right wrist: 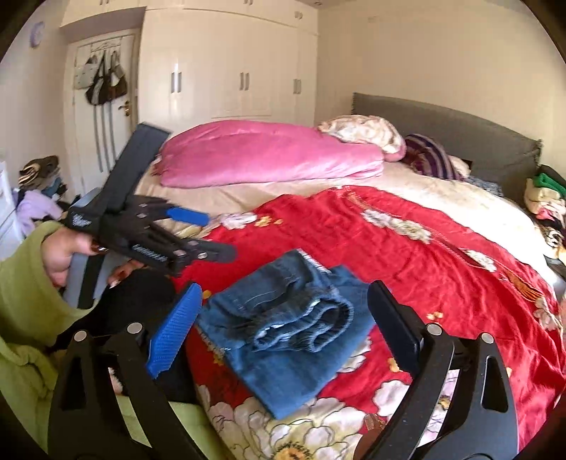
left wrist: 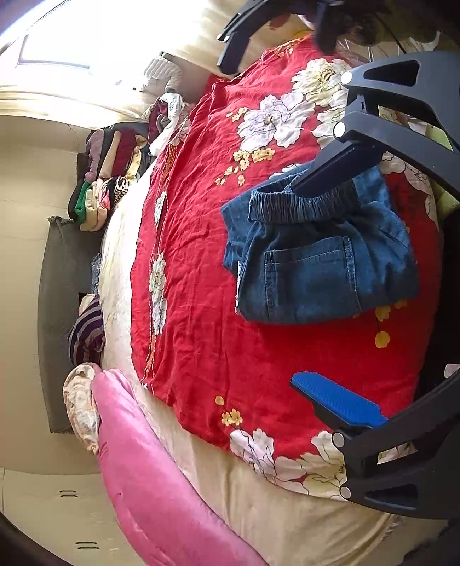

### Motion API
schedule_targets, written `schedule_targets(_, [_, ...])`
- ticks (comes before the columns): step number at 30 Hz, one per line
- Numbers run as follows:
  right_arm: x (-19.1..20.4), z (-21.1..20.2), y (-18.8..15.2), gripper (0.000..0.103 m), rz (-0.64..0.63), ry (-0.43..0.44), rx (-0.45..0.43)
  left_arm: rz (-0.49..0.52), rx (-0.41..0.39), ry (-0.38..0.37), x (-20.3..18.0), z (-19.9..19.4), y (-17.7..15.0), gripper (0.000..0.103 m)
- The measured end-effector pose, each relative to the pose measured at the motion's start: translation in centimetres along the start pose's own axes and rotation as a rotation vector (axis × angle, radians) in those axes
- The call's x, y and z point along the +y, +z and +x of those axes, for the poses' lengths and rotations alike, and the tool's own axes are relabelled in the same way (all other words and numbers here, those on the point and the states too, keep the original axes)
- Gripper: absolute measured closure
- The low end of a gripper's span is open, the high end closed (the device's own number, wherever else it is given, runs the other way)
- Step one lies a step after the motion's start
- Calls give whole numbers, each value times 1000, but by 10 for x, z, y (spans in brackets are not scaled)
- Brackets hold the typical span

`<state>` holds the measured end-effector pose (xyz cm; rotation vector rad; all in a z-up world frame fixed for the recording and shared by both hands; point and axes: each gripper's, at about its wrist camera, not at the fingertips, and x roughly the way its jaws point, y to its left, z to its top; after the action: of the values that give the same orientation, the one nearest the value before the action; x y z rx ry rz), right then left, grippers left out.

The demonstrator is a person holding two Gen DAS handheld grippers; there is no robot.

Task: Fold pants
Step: 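Open both grippers and pull them back from the pants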

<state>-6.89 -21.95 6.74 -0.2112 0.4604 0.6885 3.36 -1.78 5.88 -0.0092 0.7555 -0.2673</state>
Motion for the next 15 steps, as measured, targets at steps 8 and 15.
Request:
schedule_targets(8, [-29,4,-5,14,113,-111,17,1,-10,37,6,-2,-3,5])
schedule_targets(15, [-54,23,-22,14,226,-182,84,-53,29,58,24,18,-12,5])
